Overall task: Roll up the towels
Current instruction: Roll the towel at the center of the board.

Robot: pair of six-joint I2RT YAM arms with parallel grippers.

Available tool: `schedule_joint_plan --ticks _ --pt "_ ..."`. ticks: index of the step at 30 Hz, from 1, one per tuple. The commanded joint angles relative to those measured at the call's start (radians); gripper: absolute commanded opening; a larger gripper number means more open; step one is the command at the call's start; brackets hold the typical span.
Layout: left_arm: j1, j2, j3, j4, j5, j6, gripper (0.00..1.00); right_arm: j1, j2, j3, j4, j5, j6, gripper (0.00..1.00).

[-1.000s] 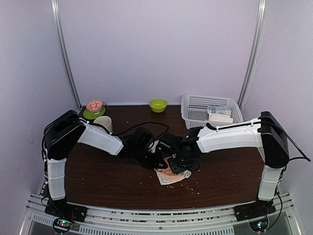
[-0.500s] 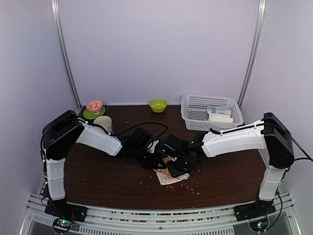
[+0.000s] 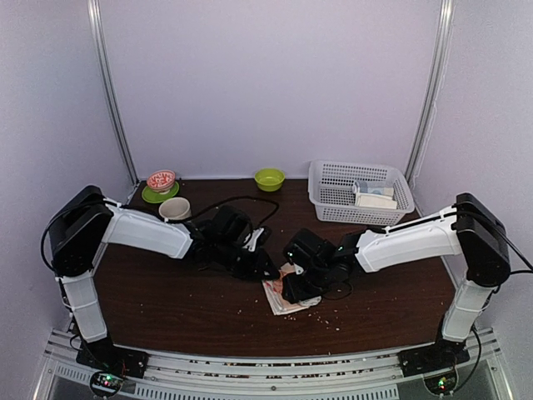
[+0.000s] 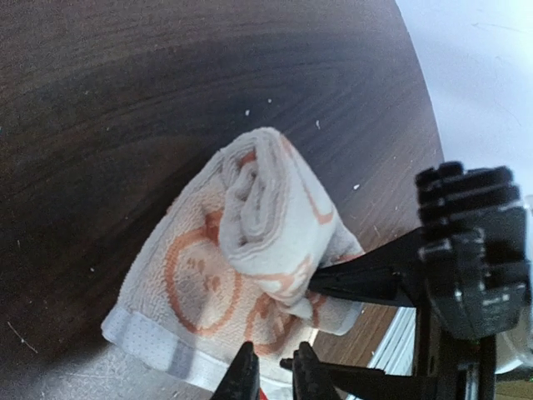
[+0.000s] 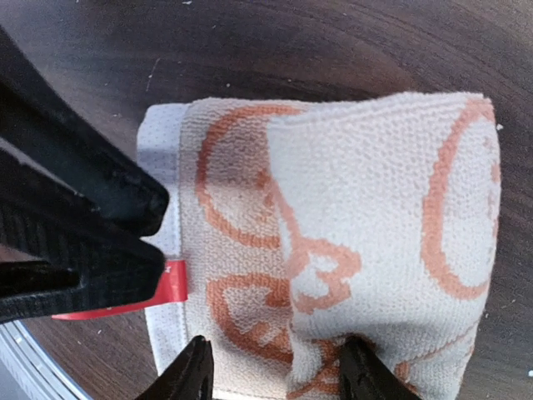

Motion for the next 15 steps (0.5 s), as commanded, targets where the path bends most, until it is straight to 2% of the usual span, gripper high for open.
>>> schedule_joint_plan --ticks 1,5,15 --pt "0.009 -0.002 0.056 0.008 -0.003 -0.004 0.15 -0.012 -0.005 -0.06 0.07 -0.056 0.001 0.54" --pt "0.01 0.046 0.099 0.044 0.025 -0.027 0.14 -0.023 -0.011 -0.09 0.11 -0.072 0.001 0.58" --pt "0.01 0.165 0.155 0.151 0.108 -0.085 0.14 -0.031 0.006 -0.09 0.122 -0.091 -0.009 0.59"
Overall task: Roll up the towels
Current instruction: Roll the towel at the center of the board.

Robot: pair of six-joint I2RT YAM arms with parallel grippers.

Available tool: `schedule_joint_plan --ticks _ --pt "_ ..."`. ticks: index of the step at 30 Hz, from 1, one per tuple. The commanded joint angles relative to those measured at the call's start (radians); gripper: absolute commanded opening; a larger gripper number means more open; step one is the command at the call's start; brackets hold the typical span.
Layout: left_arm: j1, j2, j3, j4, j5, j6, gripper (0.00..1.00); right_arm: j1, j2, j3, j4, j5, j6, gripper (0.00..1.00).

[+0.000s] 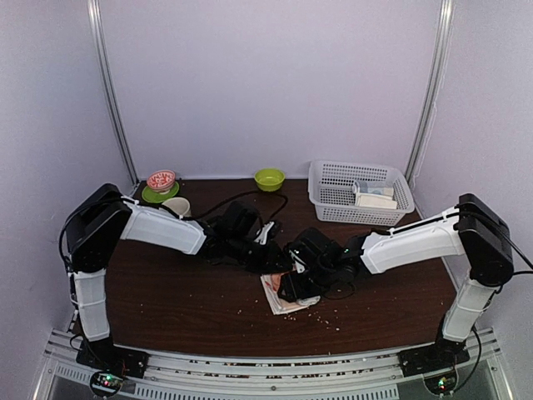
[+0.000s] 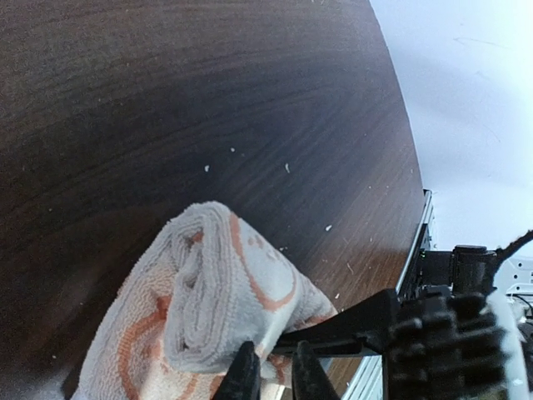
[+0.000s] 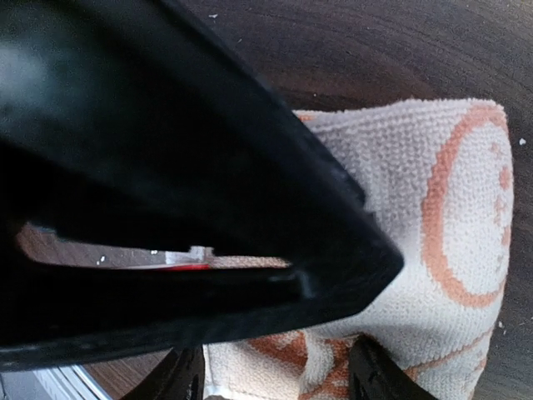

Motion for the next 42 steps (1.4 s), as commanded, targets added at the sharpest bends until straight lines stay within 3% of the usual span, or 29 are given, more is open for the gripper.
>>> schedule_joint_plan --ticks 1,7,16,25,30,42 --pt "0.008 0.065 0.036 0.084 0.059 -0.034 0.13 -0.007 0.03 -0.021 -0.01 -0.016 -0.012 0.59" --pt "0.025 0.131 0.018 0.142 0.08 -0.083 0.1 -0.007 0.012 -0.007 -0.04 -0.03 -0.058 0.62" --pt "0.05 0.191 0.056 0.071 0.052 -0.063 0.03 -0.006 -0.091 0.037 -0.185 -0.058 -0.146 0.69" --pt "0.053 0.203 0.055 0.063 0.054 -0.063 0.0 -0.085 -0.234 -0.082 -0.17 0.13 -0.023 0.64" --pt "0.054 0.191 0.038 0.058 0.047 -0.059 0.0 -0.114 -0.16 -0.068 -0.175 0.132 -0.003 0.6" --pt "0.054 0.153 0.02 0.001 0.021 -0.021 0.0 -0.019 -0.023 -0.018 -0.311 0.19 -0.058 0.6"
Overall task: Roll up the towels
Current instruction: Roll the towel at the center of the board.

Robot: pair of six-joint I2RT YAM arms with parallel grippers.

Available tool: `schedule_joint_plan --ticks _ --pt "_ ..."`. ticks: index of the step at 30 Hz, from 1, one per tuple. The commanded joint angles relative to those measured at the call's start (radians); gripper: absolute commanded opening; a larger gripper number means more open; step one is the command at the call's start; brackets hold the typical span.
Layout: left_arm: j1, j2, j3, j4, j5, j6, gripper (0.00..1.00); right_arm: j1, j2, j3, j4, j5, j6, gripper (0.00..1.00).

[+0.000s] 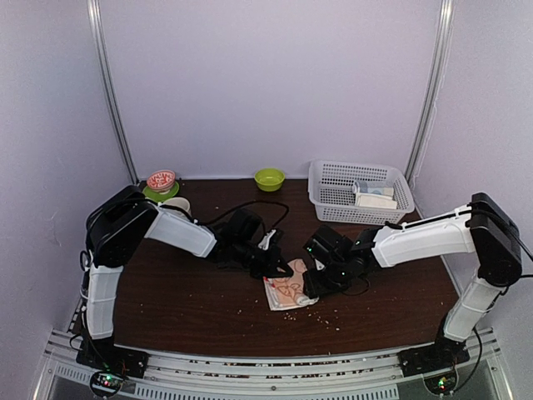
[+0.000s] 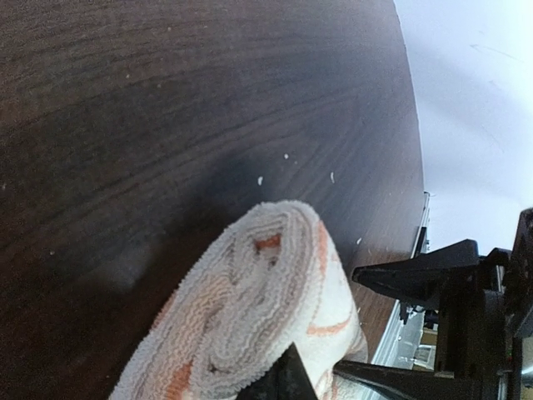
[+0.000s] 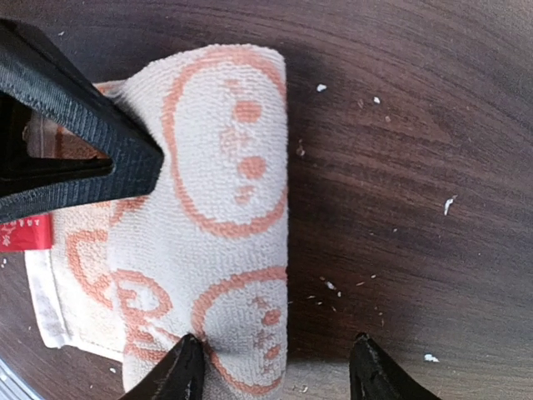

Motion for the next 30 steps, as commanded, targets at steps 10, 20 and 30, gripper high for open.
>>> schedule_joint_plan --ticks 10,20,30 --pt "0.015 -0.008 -0.064 -0.095 -0.099 0.047 0.0 -0.013 -0.13 -0.061 0.046 -0.053 0.073 0.63" --pt "0.016 -0.012 -0.072 -0.091 -0.108 0.052 0.0 -0.12 -0.103 -0.228 0.447 -0.325 0.276 0.6" --pt "0.015 -0.027 -0.095 -0.074 -0.106 0.048 0.0 -0.13 0.014 -0.301 0.649 -0.444 0.389 0.28"
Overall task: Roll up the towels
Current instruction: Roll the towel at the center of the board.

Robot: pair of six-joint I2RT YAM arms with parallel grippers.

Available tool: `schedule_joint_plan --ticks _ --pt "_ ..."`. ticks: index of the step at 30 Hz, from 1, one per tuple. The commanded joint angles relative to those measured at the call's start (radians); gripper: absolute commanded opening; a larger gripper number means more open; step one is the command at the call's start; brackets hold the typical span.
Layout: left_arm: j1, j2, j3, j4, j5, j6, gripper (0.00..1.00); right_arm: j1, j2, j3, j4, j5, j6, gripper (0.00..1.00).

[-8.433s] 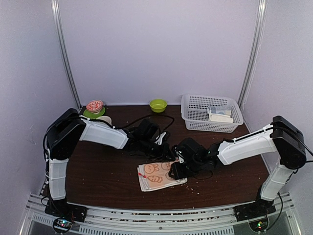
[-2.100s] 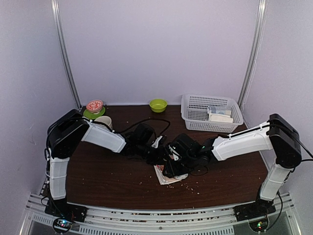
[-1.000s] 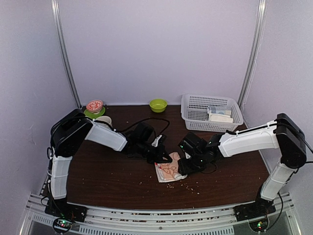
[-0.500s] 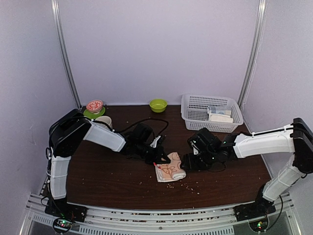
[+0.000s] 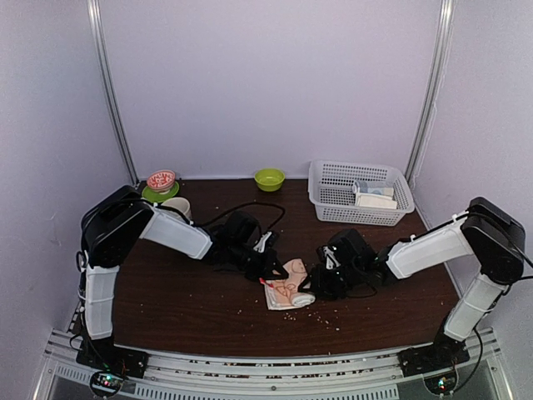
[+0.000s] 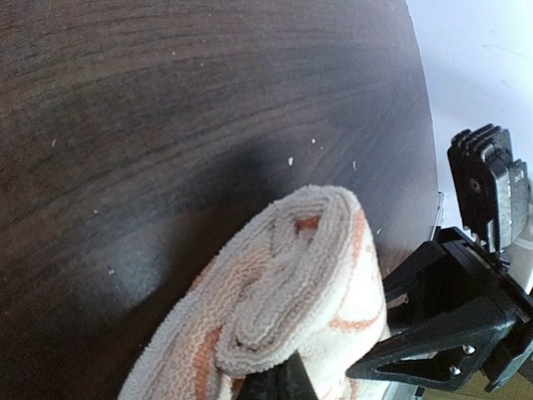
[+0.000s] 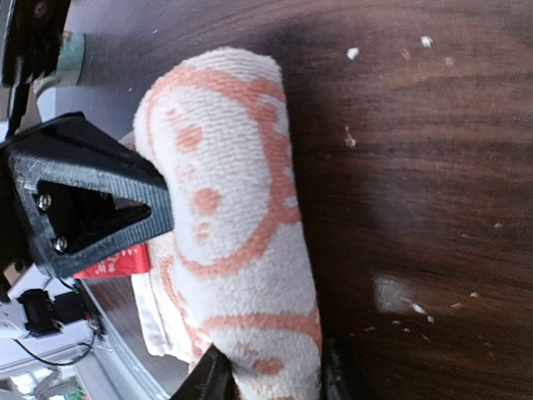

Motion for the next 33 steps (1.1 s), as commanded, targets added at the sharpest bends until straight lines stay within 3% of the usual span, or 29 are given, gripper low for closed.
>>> schedule_joint_plan --ticks 1,4,6,11,18,25,33 --pt "0.014 0.007 -0.04 -0.064 -0.064 0.012 0.0 -0.002 0.05 -0.024 0.088 -0.059 0.045 0.22" --pt "0.014 -0.015 -0.049 -0.066 -0.061 0.016 0.0 -0.002 0.023 0.012 -0.052 0.008 -0.038 0.05" --pt "0.014 -0.045 -0.057 -0.08 -0.063 0.024 0.0 0.004 -0.002 0.075 -0.236 0.105 -0.126 0.0" --pt "0.015 -0.129 -0.083 -0.103 -0.073 0.043 0.0 0.058 0.004 0.303 -0.681 0.41 -0.309 0.0" --pt "0.014 -0.191 -0.123 -0.08 -0.08 0.043 0.0 0.193 0.168 0.564 -1.031 0.725 -0.39 0.0" --pt "0.014 -0.195 -0.123 -0.043 -0.069 0.035 0.0 0.272 0.328 0.738 -1.125 0.828 -0.361 0.0" --pt "0.016 -0.176 -0.09 0.038 -0.043 0.0 0.0 0.281 0.316 0.707 -1.028 0.809 -0.346 0.0"
